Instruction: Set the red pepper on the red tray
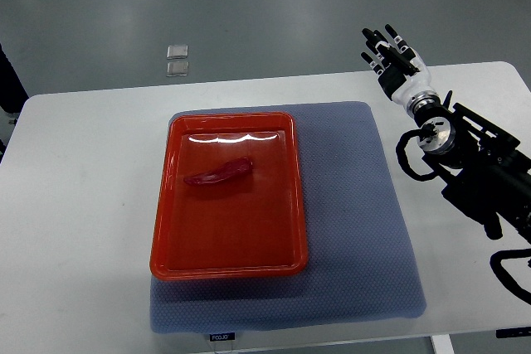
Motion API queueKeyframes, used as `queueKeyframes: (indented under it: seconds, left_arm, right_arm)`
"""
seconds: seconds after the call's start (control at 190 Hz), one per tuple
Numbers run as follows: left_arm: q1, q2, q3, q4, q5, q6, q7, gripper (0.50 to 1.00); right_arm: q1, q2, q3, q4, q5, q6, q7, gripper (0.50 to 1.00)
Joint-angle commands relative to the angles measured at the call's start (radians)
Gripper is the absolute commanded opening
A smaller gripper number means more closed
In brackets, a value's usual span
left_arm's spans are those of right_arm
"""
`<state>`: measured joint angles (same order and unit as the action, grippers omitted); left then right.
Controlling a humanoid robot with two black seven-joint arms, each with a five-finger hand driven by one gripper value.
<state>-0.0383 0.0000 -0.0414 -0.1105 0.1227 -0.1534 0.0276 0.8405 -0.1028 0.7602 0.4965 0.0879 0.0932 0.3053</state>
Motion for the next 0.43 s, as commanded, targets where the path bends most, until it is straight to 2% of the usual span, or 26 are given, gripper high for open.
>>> queueKeyframes:
  seconds: [0.0, 0.42]
  left_arm:
    - [0.0, 0.0, 0.0, 0.0, 0.0, 0.0, 0.0, 1.0]
    - [0.0, 0.0, 0.0, 0.0, 0.0, 0.0, 0.0, 1.0]
  right_arm:
    - [-0.008, 0.002, -0.01, 0.004, -0.051, 0.003, 0.0, 0.913]
    - [-0.024, 0.014, -0.01, 0.011, -0.073, 0.007, 0.0, 0.913]
